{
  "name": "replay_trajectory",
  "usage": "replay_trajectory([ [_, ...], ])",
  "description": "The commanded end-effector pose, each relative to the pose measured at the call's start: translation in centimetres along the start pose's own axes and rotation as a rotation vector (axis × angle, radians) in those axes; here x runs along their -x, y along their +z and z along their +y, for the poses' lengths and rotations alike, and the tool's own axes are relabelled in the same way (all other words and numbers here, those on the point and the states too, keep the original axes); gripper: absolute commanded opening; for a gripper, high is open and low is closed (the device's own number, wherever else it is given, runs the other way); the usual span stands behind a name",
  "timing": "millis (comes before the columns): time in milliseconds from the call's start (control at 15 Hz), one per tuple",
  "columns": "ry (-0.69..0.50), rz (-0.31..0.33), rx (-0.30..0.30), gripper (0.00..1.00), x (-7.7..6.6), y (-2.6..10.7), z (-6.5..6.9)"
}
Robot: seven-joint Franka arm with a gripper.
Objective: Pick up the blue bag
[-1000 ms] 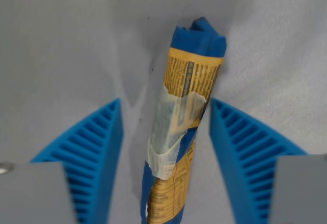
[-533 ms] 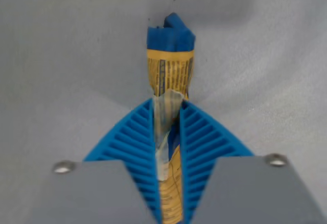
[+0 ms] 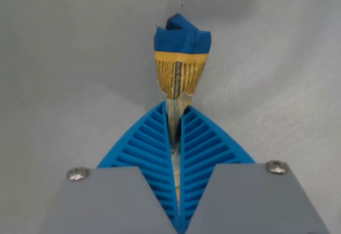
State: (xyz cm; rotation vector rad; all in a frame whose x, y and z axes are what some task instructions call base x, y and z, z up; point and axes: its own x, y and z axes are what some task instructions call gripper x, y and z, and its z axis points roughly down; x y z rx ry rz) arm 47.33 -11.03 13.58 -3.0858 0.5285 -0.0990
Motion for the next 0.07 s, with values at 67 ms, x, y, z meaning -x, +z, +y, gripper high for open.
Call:
replay_trajectory([
  [67,-0.002,0.002,-0.007,0.0,0.74,-2.51,-0.08],
])
